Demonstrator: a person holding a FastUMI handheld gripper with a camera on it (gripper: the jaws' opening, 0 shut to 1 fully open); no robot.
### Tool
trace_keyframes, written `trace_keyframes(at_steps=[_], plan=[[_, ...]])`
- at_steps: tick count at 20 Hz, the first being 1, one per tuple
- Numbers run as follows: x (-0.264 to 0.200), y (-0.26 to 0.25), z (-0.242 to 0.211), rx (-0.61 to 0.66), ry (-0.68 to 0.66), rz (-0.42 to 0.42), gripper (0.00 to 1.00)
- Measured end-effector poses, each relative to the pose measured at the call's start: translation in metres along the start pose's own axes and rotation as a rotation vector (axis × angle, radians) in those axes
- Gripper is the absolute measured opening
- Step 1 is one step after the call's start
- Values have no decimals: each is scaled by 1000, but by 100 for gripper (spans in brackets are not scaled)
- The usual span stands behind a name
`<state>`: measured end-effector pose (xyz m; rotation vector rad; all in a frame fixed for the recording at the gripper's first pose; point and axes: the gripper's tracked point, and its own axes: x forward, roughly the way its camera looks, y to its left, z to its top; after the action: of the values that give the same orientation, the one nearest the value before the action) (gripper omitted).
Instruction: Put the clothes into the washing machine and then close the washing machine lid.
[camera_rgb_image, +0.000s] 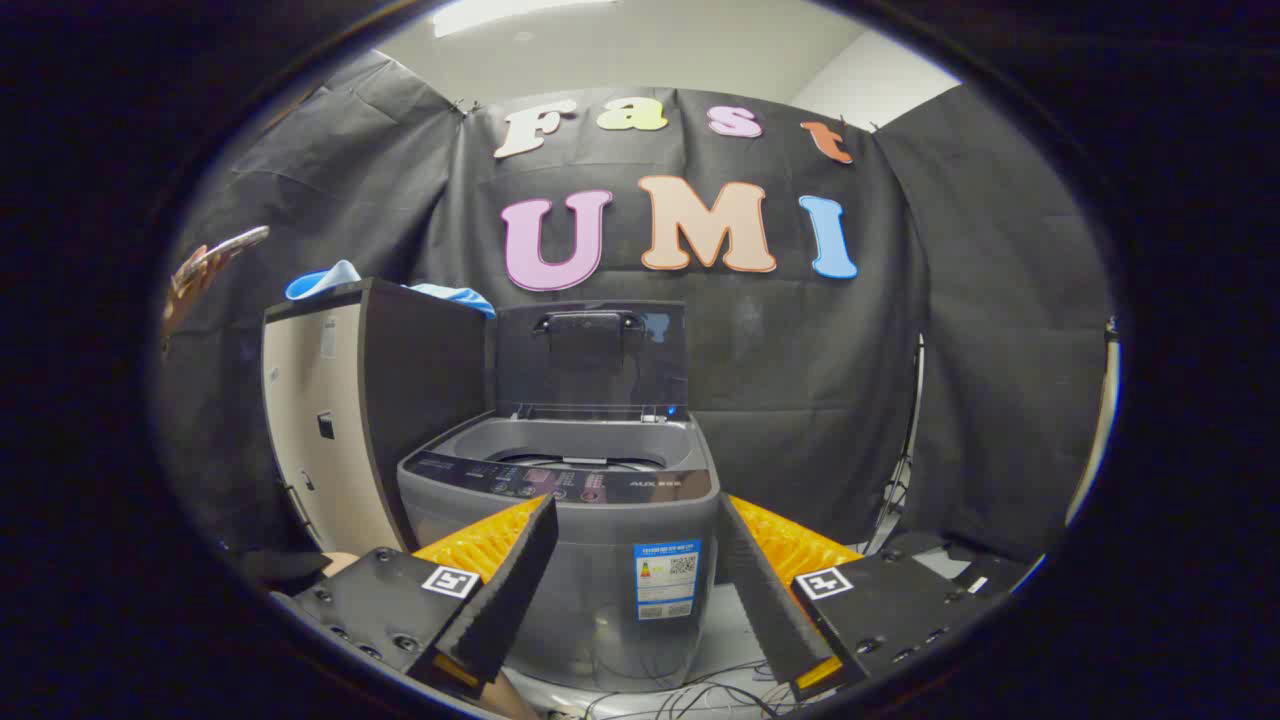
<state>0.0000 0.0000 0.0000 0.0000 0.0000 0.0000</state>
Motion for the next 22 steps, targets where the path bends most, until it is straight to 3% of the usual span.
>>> trace_keyframes(at_steps=[22], plan=[[0,0,1,2,-7,6,99]])
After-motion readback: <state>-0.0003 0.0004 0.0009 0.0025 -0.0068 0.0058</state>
